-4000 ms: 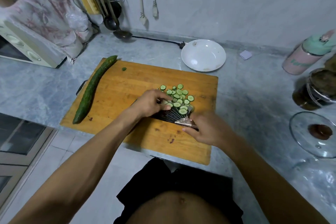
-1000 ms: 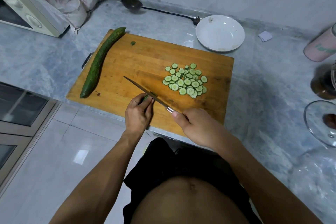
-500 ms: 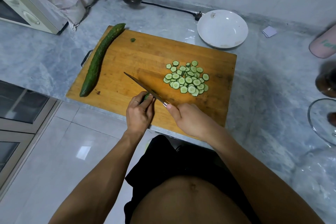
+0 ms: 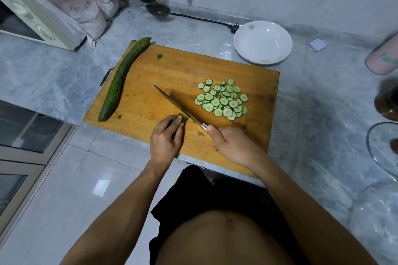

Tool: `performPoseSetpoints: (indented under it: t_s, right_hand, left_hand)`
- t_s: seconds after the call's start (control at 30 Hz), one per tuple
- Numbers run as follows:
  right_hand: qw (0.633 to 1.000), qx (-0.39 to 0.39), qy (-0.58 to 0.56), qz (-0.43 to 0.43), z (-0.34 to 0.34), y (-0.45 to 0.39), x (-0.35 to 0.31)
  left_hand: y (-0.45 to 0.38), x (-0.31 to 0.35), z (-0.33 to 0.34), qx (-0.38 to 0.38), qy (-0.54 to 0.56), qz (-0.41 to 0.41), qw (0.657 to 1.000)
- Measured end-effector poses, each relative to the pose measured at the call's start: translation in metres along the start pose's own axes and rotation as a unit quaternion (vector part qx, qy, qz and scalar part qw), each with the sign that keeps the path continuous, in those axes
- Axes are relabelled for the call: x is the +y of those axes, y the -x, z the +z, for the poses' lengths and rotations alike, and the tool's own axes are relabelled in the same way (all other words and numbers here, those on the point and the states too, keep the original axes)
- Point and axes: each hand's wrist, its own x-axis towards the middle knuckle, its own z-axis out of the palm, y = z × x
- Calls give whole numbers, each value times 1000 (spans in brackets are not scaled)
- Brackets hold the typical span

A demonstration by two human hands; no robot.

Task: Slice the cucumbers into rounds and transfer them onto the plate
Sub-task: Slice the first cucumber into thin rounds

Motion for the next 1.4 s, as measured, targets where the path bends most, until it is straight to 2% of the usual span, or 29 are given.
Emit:
performPoseSetpoints:
  t_s: [0.17,0.33,0.63,1.4]
  right_hand:
    - [999,-9,45,-19,-3,12,-3]
    - [997,-7,76,-26,-2,20,-6]
    - [996,-7,85,-30,-4,24,-8]
    - [996,-8,93,-12,-2,21,-7]
  left_hand:
    - [0,2,1,18,-4,4,1000]
    - [0,5,-2,5,2,12,1000]
    - [0,2,0,-2,5,-10,1000]
    - [-2,-4,2,6,5,12,1000]
